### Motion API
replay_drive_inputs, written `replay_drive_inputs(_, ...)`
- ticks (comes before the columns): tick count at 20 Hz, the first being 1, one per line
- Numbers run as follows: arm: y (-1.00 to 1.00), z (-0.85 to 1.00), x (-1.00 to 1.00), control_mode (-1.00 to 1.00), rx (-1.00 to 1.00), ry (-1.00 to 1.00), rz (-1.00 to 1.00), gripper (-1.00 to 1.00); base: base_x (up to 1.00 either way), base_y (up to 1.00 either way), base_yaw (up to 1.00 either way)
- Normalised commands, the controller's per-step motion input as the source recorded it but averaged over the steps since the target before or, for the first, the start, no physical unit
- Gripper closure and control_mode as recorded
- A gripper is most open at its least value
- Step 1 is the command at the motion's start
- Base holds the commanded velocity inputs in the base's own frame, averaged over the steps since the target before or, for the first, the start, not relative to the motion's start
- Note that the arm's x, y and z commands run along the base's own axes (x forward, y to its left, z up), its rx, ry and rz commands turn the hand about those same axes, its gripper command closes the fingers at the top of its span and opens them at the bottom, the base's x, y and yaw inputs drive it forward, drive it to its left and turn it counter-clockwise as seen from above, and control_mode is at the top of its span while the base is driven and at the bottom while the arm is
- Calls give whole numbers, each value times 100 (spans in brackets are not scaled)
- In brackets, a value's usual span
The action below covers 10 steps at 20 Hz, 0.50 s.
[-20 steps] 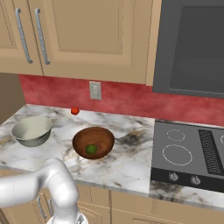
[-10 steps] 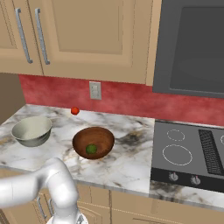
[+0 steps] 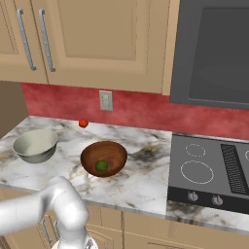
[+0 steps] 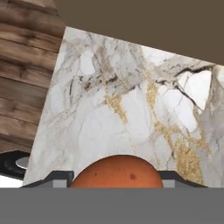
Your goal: Pick both bowls and place them on the counter. Then place the lime in one bowl and place the egg in the other bowl.
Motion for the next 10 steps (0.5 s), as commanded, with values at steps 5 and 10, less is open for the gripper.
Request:
replay_drive_inputs(5,-61,43,-1,-100,1,-7,0,100,0,0,0)
replay_drive_inputs(10,-56,45,0,-100,1,-7,0,100,0,0,0)
